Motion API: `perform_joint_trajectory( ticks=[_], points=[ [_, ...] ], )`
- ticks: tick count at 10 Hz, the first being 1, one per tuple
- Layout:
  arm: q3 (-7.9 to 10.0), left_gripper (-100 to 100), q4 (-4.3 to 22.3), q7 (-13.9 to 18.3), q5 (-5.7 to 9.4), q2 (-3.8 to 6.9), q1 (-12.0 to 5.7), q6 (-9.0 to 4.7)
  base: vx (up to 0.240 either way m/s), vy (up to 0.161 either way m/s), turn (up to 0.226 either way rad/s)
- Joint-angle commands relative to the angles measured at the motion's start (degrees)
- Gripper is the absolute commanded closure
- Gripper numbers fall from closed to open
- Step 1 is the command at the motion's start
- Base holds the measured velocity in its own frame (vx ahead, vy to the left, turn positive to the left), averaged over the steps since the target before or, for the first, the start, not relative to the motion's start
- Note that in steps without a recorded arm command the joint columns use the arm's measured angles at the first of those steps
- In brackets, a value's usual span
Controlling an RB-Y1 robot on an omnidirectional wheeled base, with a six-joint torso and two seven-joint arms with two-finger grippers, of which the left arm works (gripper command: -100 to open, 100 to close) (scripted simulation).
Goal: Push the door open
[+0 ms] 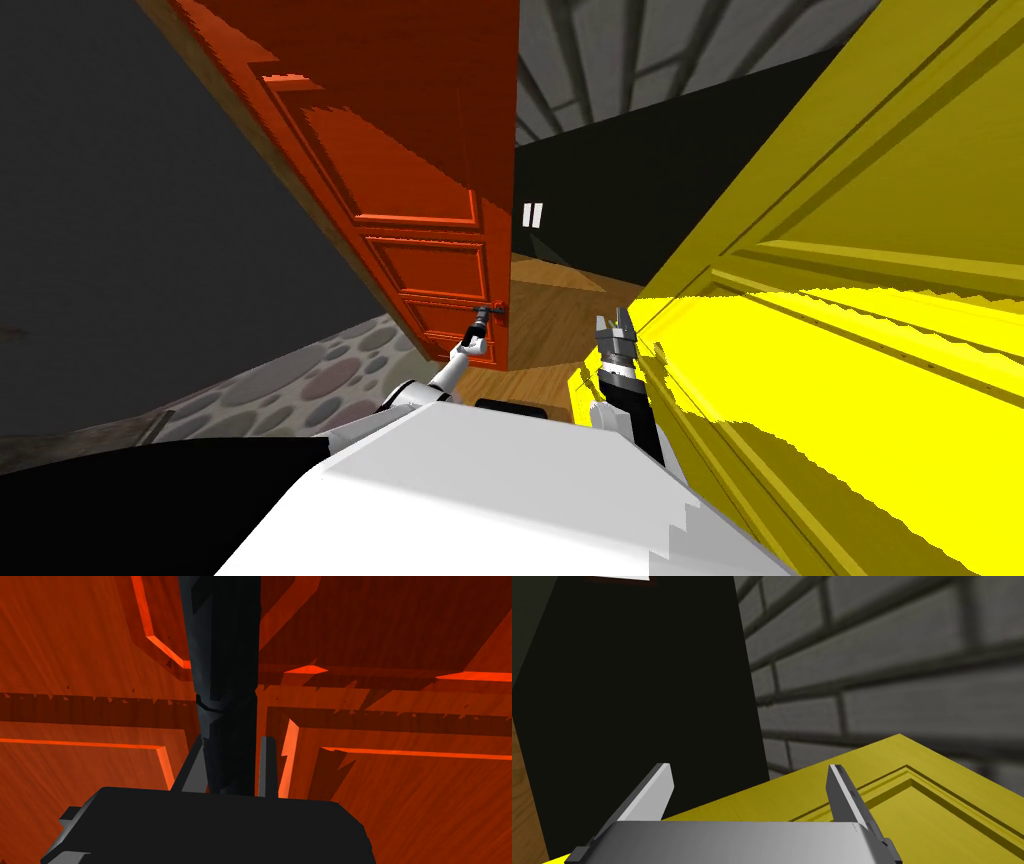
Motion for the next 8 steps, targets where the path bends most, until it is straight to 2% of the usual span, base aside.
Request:
perform_joint_trajectory(
  ticks=[1, 5, 8],
  points=[
    [0.88, 100, 0.61, -0.68, 0.06, 0.14, -0.79, -0.66, 0.149, -0.065, 0.073],
    [3.32, 100, 1.3, -2.83, 0.26, -0.92, -1.32, -1.21, 0.169, -0.082, 0.084],
    [5.29, 100, 1.85, -4.57, 0.41, -2.49, -1.75, -1.65, 0.172, -0.071, 0.085]
  ],
)
